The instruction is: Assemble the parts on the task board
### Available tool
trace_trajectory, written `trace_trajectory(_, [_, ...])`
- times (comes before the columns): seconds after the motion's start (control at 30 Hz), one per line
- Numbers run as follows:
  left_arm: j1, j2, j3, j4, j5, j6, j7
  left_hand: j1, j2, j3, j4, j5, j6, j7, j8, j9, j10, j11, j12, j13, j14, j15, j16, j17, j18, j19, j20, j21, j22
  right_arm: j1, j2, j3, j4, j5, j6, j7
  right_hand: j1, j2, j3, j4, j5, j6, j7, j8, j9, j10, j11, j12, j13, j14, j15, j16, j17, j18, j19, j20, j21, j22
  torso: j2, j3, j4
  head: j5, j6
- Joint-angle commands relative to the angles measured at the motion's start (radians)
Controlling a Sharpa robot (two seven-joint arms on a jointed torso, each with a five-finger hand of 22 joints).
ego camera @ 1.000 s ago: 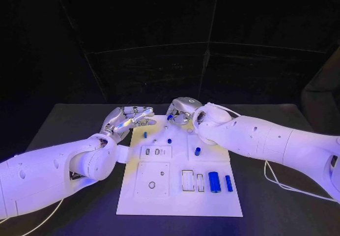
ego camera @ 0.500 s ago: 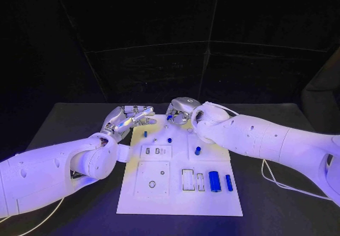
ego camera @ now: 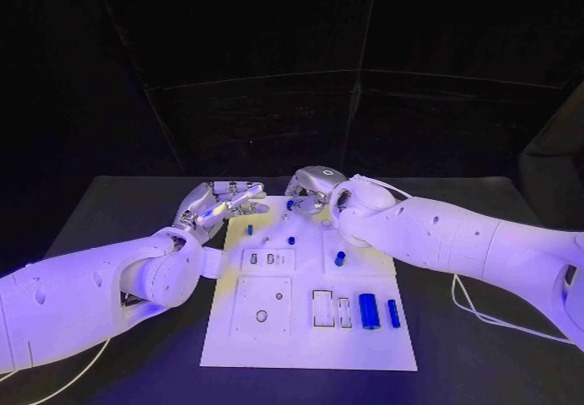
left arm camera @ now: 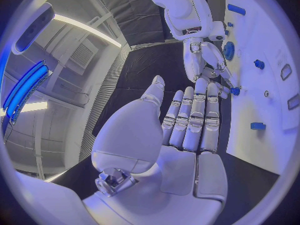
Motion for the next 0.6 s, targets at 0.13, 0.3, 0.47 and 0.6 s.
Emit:
trace_trajectory(0.13, [0.002,-0.005,0.001,0.002,0.0,0.017,0.002,0.0,0.007,0.0,-0.006,-0.005,0.005,0.003,-0.003,-0.002,0.004,0.004,-0.005,0.0,-0.006,0.0,-0.004,0.002,0.013,0.001,0.004,-0.005,-0.001,0.003,-0.086,0.001,0.093,0.013,-0.081,-0.005,-0.003,-0.006,-0.003,0.015,0.001,0.002,0.004,0.003,0.004,0.043,-0.006,0.034,0.008,0.011,0.001,0.026,0.045,0.003,0.018,0.001,0.014,0.037,-0.001,0.0013,-0.0059,0.0,0.001])
trace_trajectory(0.3, [0.002,-0.008,0.001,0.002,0.0,0.018,0.0,-0.001,0.007,0.0,-0.007,-0.005,0.005,0.003,-0.004,-0.002,0.003,0.004,-0.005,-0.001,-0.006,0.0,-0.004,0.002,0.013,0.0,0.004,-0.006,-0.001,0.003,-0.182,0.015,0.195,0.072,-0.067,-0.032,0.004,-0.015,-0.002,0.035,0.001,0.034,-0.016,0.011,0.007,0.172,-0.039,0.106,0.027,0.031,-0.022,0.081,0.112,-0.01,0.065,-0.015,0.054,0.106,-0.002,0.0042,-0.0151,0.0,0.003])
trace_trajectory(0.47, [0.002,-0.012,0.001,0.001,0.0,0.019,-0.001,0.0,0.008,0.0,-0.008,-0.005,0.005,0.003,-0.004,-0.002,0.003,0.004,-0.006,-0.001,-0.006,0.0,-0.004,0.002,0.013,0.0,0.004,-0.006,-0.001,0.003,-0.276,0.028,0.28,0.151,-0.037,-0.075,-0.021,-0.062,-0.053,0.065,0.01,0.027,-0.042,0.005,0.004,0.306,-0.072,0.212,0.087,0.039,-0.049,0.108,0.146,-0.016,0.086,-0.04,0.072,0.136,-0.005,0.0061,-0.0231,0.0,0.01])
trace_trajectory(0.6, [0.002,-0.015,0.0,0.0,0.0,0.027,-0.001,0.0,0.008,0.0,-0.008,-0.005,0.005,0.003,-0.004,-0.002,0.003,0.004,-0.006,-0.001,-0.006,0.0,-0.004,0.002,0.013,0.0,0.004,-0.006,-0.001,0.004,-0.315,0.031,0.298,0.193,0.003,-0.095,-0.092,-0.084,-0.12,0.137,0.111,0.016,-0.054,0.005,0.005,0.335,-0.083,0.293,0.153,0.044,-0.06,0.13,0.175,-0.02,0.097,-0.053,0.081,0.152,-0.006,0.0085,-0.027,0.004,0.01])
